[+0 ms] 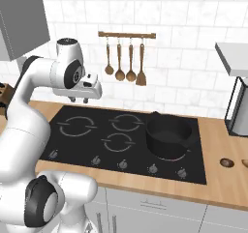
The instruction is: Put the squash and mushroom in the pot. Retrieve the spatula and lightly stir the vegetables in the pot.
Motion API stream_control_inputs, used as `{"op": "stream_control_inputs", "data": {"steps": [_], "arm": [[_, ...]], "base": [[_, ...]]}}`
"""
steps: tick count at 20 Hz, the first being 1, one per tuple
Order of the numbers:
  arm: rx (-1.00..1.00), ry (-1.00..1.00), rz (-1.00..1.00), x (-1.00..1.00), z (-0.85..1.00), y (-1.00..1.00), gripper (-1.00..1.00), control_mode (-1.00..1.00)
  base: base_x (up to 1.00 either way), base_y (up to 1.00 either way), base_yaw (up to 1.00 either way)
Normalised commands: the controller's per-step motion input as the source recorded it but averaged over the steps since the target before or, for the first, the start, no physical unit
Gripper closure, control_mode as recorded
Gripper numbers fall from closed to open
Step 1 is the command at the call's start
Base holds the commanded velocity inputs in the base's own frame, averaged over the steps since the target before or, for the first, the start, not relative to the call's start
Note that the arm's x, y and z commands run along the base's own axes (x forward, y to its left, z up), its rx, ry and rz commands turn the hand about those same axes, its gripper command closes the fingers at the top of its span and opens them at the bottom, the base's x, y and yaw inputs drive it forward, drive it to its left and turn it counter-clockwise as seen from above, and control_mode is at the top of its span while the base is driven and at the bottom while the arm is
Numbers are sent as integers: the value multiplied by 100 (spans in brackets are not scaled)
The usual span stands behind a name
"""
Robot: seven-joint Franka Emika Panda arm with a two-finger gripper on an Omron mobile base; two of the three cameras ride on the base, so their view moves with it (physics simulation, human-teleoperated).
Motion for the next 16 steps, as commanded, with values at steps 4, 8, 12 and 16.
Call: {"op": "stream_control_inputs", "data": {"steps": [4, 8, 12, 16], "arm": [[0, 0, 0, 0, 0, 0, -100, 100], [0, 0, 0, 0, 0, 0, -100, 100], [0, 0, 0, 0, 0, 0, -100, 100], [0, 0, 0, 0, 0, 0, -100, 100]], "base": [[0, 0, 0], [0, -28, -1], [0, -68, -4], [0, -77, -4]]}}
